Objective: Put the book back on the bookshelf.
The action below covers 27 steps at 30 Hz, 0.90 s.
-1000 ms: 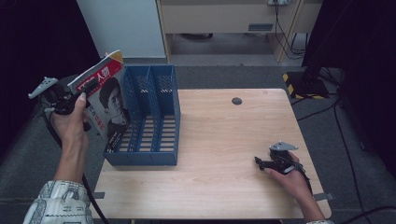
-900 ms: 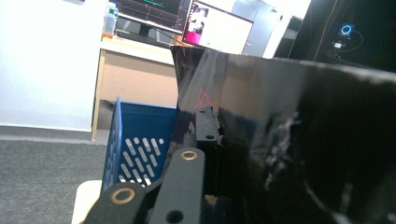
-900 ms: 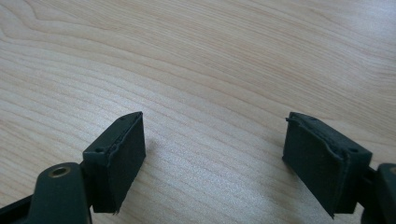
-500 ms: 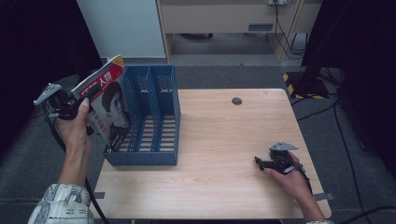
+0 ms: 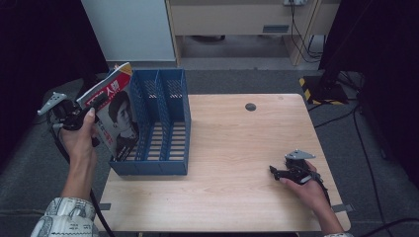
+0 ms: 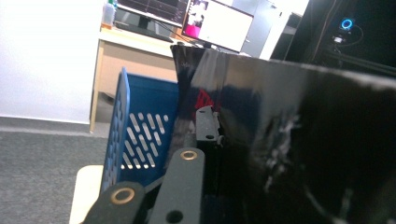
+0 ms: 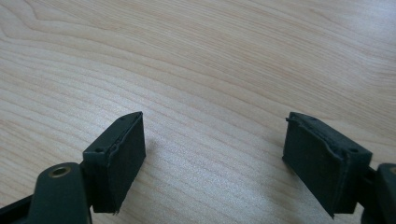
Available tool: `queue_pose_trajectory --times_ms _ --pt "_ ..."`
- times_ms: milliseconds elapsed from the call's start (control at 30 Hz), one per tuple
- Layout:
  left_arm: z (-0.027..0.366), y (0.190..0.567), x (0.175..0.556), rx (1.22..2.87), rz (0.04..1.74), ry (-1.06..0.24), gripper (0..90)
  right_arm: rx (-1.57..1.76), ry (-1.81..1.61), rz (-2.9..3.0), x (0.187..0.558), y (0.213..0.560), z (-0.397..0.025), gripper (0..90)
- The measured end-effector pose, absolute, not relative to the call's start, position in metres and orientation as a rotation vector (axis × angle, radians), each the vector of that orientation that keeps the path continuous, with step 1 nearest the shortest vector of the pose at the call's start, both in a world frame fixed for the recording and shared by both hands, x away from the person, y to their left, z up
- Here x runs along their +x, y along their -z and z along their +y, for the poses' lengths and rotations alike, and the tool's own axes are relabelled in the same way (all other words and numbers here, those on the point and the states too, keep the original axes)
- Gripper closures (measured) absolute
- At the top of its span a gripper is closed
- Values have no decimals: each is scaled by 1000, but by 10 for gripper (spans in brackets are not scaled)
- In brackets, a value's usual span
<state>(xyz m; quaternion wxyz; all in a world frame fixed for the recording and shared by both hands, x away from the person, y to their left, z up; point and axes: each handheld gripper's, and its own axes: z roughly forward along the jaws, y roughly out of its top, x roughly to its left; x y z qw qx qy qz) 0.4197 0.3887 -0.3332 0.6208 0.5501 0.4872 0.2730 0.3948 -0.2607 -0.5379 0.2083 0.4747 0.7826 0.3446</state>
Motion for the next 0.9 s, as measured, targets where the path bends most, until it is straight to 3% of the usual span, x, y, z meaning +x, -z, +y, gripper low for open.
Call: queue_pose_trajectory --times_ms 900 --pt "381 357 427 1278 1177 -599 837 1321 -959 2178 395 538 -261 211"
